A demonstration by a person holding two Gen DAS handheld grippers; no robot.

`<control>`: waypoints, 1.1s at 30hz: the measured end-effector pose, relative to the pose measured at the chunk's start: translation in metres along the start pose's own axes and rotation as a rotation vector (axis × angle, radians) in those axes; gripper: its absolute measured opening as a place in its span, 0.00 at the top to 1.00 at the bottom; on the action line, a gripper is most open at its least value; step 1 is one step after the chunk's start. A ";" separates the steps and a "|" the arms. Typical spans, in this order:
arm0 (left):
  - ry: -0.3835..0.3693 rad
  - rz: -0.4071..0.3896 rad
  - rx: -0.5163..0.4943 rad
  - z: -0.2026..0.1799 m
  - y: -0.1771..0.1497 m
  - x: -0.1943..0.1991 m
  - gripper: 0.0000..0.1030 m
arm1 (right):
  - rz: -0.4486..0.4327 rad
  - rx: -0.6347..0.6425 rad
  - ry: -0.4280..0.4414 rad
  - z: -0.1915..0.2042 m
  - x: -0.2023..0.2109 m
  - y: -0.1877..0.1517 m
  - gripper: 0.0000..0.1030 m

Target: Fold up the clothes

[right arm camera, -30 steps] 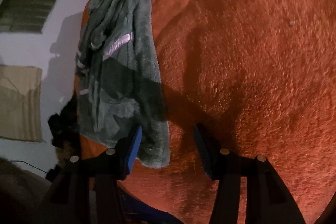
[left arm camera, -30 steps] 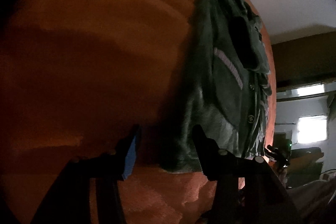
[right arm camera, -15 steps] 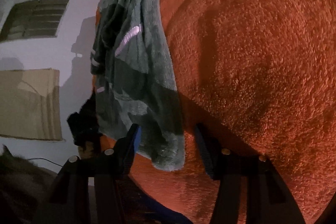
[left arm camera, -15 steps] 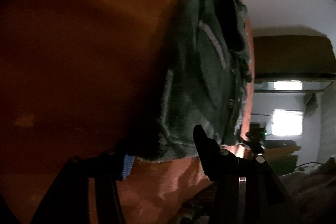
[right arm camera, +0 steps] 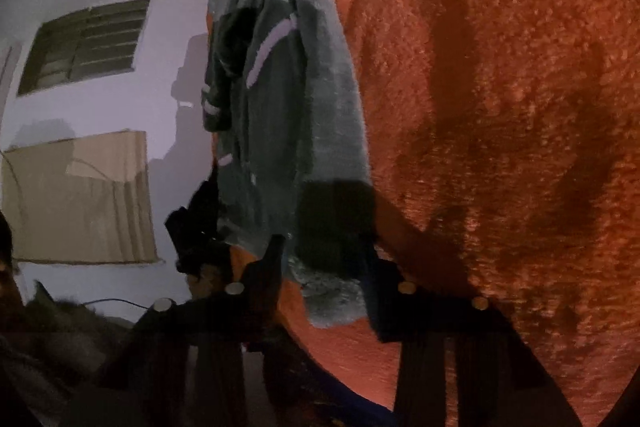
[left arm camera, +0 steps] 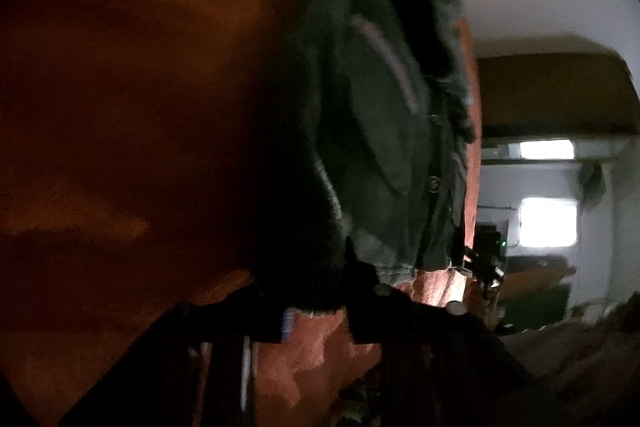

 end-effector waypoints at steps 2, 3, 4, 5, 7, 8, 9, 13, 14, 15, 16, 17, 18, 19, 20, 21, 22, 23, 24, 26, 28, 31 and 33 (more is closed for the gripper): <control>-0.005 0.021 0.043 0.012 -0.001 0.005 0.61 | 0.013 -0.017 -0.023 -0.007 0.003 -0.001 0.64; -0.004 0.018 0.039 0.014 0.000 0.008 0.60 | 0.024 -0.022 -0.031 -0.009 0.004 -0.001 0.63; 0.007 0.017 0.036 0.015 0.001 0.010 0.60 | 0.036 -0.021 -0.037 -0.011 0.005 -0.003 0.62; 0.018 0.016 0.034 0.016 0.002 0.011 0.60 | 0.046 -0.018 -0.043 -0.013 0.006 -0.004 0.62; 0.018 0.025 0.047 0.021 0.004 0.015 0.59 | 0.061 -0.012 -0.057 -0.014 0.006 -0.005 0.60; 0.010 0.028 0.057 0.022 0.005 0.014 0.58 | 0.068 -0.008 -0.064 -0.015 0.005 -0.006 0.60; 0.002 0.030 0.066 0.024 0.005 0.014 0.58 | 0.071 -0.007 -0.065 -0.015 0.005 -0.006 0.58; -0.033 0.007 0.119 0.033 0.010 0.015 0.58 | 0.044 -0.040 0.012 -0.017 0.002 -0.003 0.47; -0.047 -0.011 0.133 0.033 0.011 0.016 0.60 | 0.033 -0.047 0.026 -0.016 0.002 -0.003 0.47; -0.042 -0.054 0.125 0.031 0.012 0.021 0.74 | 0.022 -0.054 0.041 -0.016 0.002 -0.002 0.49; -0.028 -0.087 0.108 0.029 0.013 0.025 0.86 | 0.016 -0.051 0.039 -0.015 0.001 -0.002 0.56; -0.024 -0.101 0.089 0.025 0.013 0.028 0.90 | 0.019 -0.049 0.014 -0.016 0.000 -0.003 0.77; -0.031 -0.116 0.070 0.020 0.013 0.032 0.90 | 0.026 -0.052 -0.018 -0.019 -0.001 -0.005 0.88; -0.036 -0.124 0.049 0.016 0.012 0.035 0.90 | 0.028 -0.062 -0.027 -0.021 0.000 -0.006 0.89; -0.042 -0.131 0.027 0.012 0.012 0.038 0.90 | 0.026 -0.075 -0.023 -0.022 0.002 -0.007 0.89; -0.046 -0.121 0.009 0.009 0.010 0.039 0.90 | 0.024 -0.081 -0.011 -0.021 0.004 -0.008 0.90; -0.037 -0.105 0.017 0.012 0.010 0.036 0.89 | 0.023 -0.077 0.006 -0.018 0.007 -0.008 0.90; -0.029 -0.088 0.025 0.014 0.009 0.033 0.86 | 0.028 -0.069 0.019 -0.015 0.009 -0.010 0.89; -0.034 -0.064 0.049 0.019 0.009 0.027 0.81 | 0.039 -0.066 0.019 -0.015 0.009 -0.010 0.88; -0.043 -0.015 0.096 0.027 0.008 0.016 0.75 | 0.060 -0.078 0.011 -0.019 0.006 -0.010 0.73; -0.047 -0.009 0.097 0.028 0.008 0.009 0.68 | 0.076 -0.105 0.015 -0.025 0.002 -0.009 0.69; -0.059 -0.028 0.080 0.020 0.009 0.007 0.65 | 0.084 -0.098 0.028 -0.023 -0.001 -0.006 0.65; -0.054 -0.056 0.048 0.013 0.011 0.009 0.90 | 0.082 -0.078 0.012 -0.020 -0.005 -0.007 0.66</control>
Point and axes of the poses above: each gripper's, at about its wrist camera, not at the fingertips, and x roughly against the way its jaws point, z to its left, y to its top, the point moved 8 cm from there along -x, roughly the way its jaws point, and after that the axes turned 7 degrees about z, right-handed, at the moved point
